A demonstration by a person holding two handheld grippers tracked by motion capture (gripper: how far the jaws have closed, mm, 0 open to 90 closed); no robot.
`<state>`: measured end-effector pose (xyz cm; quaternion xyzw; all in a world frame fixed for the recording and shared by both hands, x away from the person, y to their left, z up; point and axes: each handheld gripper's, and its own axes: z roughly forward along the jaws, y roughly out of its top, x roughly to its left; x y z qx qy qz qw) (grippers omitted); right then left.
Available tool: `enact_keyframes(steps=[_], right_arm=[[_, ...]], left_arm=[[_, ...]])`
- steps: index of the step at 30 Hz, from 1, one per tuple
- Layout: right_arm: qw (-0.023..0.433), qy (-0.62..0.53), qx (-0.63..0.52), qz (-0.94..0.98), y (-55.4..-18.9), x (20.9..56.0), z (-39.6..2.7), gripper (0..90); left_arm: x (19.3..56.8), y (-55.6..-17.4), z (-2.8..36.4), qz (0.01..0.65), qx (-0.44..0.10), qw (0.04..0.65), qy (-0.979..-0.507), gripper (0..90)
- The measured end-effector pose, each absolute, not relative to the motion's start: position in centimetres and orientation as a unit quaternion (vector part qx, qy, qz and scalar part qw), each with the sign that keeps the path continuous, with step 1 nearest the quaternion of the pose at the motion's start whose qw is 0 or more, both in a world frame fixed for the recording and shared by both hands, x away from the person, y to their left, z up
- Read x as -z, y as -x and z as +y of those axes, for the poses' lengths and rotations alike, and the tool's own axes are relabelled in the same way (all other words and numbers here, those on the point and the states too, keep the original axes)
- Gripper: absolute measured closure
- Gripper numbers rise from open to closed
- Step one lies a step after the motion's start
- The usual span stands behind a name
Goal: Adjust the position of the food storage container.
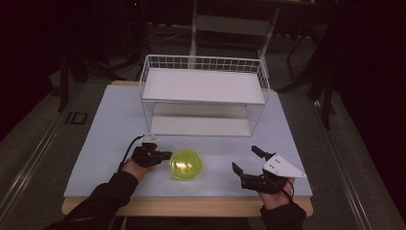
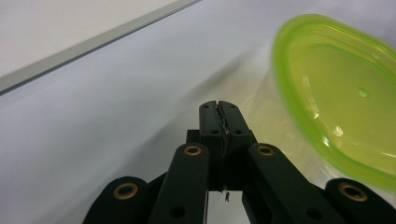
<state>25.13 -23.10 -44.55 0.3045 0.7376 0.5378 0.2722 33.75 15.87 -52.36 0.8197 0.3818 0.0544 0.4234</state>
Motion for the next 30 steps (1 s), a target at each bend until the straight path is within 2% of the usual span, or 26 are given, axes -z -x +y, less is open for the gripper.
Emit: enact_keyframes(steps=[7, 15, 30], right_arm=[[0.273, -0.303, -0.539, 0.737, -25.1, 44.4, -23.0, 13.9], [0.270, -0.304, -0.537, 0.739, -25.1, 44.5, -22.9, 13.9], [0.267, -0.303, -0.535, 0.742, -25.1, 44.6, -22.8, 13.9]], left_arm=[[52.4, -31.3, 17.9, 0.383, -0.042, 0.422, -0.821, 89.9], [52.8, -28.6, 17.9, 0.396, -0.026, 0.418, -0.817, 89.9], [53.3, -29.7, 15.2, 0.389, 0.000, 0.441, -0.809, 89.9]])
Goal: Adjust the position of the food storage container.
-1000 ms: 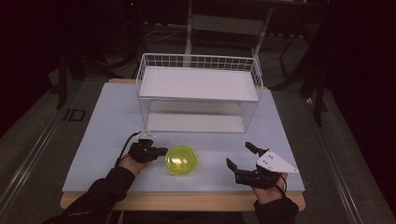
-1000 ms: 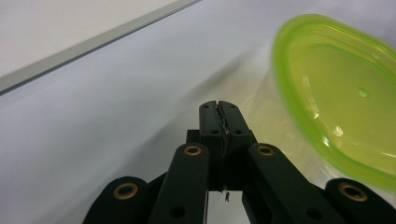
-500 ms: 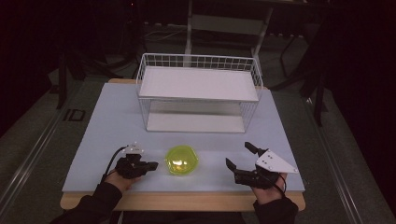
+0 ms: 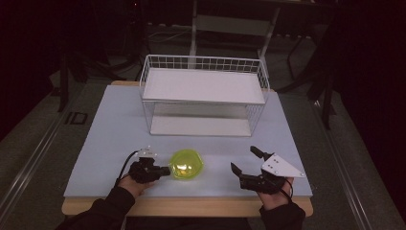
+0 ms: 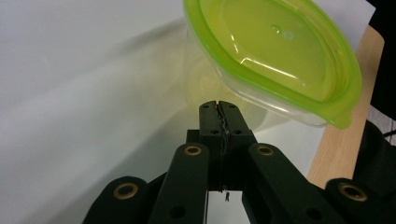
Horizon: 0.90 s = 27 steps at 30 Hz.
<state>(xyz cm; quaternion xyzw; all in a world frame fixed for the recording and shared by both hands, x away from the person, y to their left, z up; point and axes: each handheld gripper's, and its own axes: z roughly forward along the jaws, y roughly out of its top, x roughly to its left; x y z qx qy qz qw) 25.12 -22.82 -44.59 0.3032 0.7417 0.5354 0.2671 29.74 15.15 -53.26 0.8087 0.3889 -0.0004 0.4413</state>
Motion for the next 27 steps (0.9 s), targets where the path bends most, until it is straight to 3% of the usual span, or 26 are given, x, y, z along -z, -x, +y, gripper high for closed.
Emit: enact_keyframes(steps=[27], right_arm=[[0.263, -0.306, -0.531, 0.745, -25.2, 44.8, -23.1, 13.9]], left_arm=[[54.0, -31.5, 11.5, 0.378, 0.019, 0.442, -0.813, 89.8]])
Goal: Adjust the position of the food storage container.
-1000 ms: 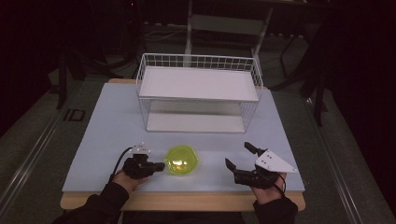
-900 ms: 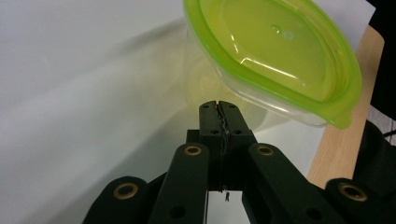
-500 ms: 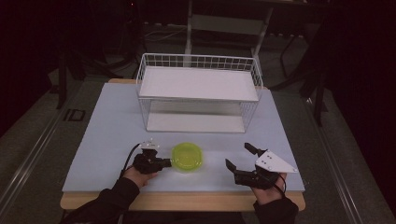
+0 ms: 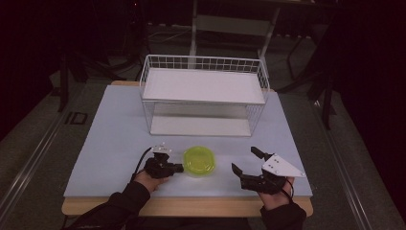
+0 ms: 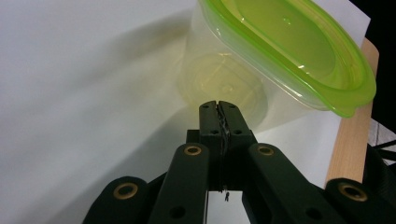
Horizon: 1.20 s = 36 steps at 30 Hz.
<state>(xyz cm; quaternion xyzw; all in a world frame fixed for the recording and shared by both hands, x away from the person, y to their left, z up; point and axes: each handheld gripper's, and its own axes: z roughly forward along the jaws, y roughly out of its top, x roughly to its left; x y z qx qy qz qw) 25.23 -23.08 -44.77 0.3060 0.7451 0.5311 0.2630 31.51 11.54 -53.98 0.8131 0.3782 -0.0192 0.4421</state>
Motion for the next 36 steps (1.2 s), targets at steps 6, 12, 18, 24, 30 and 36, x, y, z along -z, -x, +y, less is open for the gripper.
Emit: enact_keyframes(steps=[6, 12, 18, 24, 30, 36], right_arm=[[0.263, -0.307, -0.531, 0.745, -25.3, 44.8, -23.1, 13.9], [0.261, -0.307, -0.529, 0.747, -25.3, 44.8, -23.1, 13.9], [0.256, -0.308, -0.525, 0.751, -25.3, 44.8, -22.8, 14.2], [0.252, -0.305, -0.522, 0.756, -25.3, 44.8, -22.6, 14.2], [0.240, -0.302, -0.515, 0.765, -25.7, 44.8, -22.2, 14.6], [0.239, -0.300, -0.510, 0.770, -25.9, 44.6, -22.0, 14.6]], left_arm=[[54.0, -31.4, 11.7, 0.381, 0.021, 0.438, -0.814, 88.3], [51.9, -31.1, 14.6, 0.415, -0.013, 0.429, -0.803, 83.6], [49.7, -29.8, 16.5, 0.396, -0.031, 0.455, -0.797, 65.9], [48.7, -28.4, 16.7, 0.374, -0.026, 0.490, -0.787, 42.8], [47.5, -27.6, 16.6, 0.358, -0.056, 0.530, -0.767, 25.5], [46.7, -27.1, 16.5, 0.373, -0.104, 0.569, -0.725, 15.3]])
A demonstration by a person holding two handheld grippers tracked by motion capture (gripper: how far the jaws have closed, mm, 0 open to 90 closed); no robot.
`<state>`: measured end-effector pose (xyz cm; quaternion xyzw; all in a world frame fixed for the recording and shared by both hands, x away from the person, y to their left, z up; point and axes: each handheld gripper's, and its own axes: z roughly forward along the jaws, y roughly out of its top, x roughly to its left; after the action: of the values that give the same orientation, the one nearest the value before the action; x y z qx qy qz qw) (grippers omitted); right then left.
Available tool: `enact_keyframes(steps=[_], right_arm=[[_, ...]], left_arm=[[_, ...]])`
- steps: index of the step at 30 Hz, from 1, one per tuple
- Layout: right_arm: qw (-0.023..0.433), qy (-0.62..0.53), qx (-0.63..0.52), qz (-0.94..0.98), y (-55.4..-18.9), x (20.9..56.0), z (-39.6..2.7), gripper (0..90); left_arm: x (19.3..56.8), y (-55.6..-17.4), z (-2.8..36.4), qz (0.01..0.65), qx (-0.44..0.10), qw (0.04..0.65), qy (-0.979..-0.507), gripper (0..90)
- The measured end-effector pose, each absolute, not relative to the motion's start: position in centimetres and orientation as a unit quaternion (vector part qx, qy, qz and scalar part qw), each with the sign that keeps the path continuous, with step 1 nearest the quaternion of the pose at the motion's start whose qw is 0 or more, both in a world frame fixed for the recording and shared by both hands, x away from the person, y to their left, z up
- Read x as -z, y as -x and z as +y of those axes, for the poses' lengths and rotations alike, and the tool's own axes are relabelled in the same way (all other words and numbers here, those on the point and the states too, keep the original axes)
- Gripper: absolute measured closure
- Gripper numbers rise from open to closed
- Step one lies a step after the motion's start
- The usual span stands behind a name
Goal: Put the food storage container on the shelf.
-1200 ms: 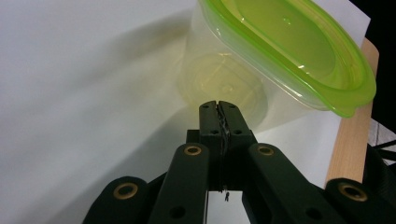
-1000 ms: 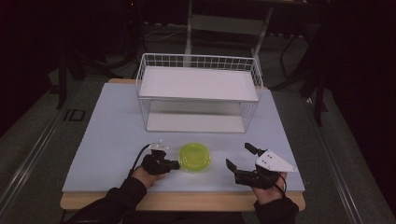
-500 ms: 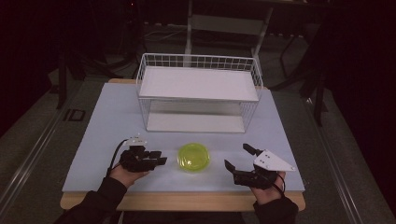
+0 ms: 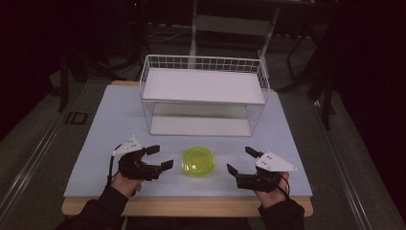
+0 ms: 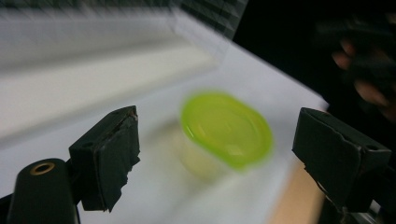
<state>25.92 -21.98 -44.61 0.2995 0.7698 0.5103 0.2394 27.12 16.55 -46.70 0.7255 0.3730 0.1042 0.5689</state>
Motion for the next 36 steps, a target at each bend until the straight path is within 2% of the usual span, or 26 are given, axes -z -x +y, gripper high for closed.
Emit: enact_keyframes(steps=[6, 8, 11, 14, 18, 29, 35, 36], right_arm=[[0.235, -0.301, -0.509, 0.772, -26.4, 44.5, -21.6, 14.6], [0.230, -0.299, -0.510, 0.773, -26.6, 44.5, -21.4, 14.5], [0.229, -0.298, -0.506, 0.776, -27.0, 44.4, -21.0, 14.5], [0.226, -0.298, -0.505, 0.777, -27.3, 44.3, -20.7, 14.5], [0.221, -0.295, -0.497, 0.786, -27.9, 44.2, -19.9, 16.1], [0.201, -0.286, -0.476, 0.807, -29.6, 44.8, -17.9, 22.7], [0.161, -0.289, -0.471, 0.818, -30.7, 46.0, -17.0, 27.0], [0.154, -0.292, -0.471, 0.818, -30.9, 46.2, -16.9, 27.1]], left_arm=[[46.4, -26.7, 15.9, 0.323, -0.127, 0.586, -0.732, 15.2], [46.5, -26.7, 15.8, 0.325, -0.125, 0.591, -0.727, 15.2], [46.4, -26.8, 15.8, 0.344, -0.095, 0.593, -0.722, 15.2], [45.8, -26.8, 15.8, 0.370, -0.091, 0.569, -0.728, 15.2], [45.3, -27.3, 15.6, 0.346, -0.059, 0.568, -0.745, 10.8], [47.1, -29.2, 12.7, 0.373, -0.045, 0.528, -0.762, 10.9], [48.5, -29.5, 12.4, 0.402, -0.032, 0.505, -0.763, 16.4], [48.5, -29.5, 12.4, 0.402, -0.032, 0.505, -0.763, 20.4]])
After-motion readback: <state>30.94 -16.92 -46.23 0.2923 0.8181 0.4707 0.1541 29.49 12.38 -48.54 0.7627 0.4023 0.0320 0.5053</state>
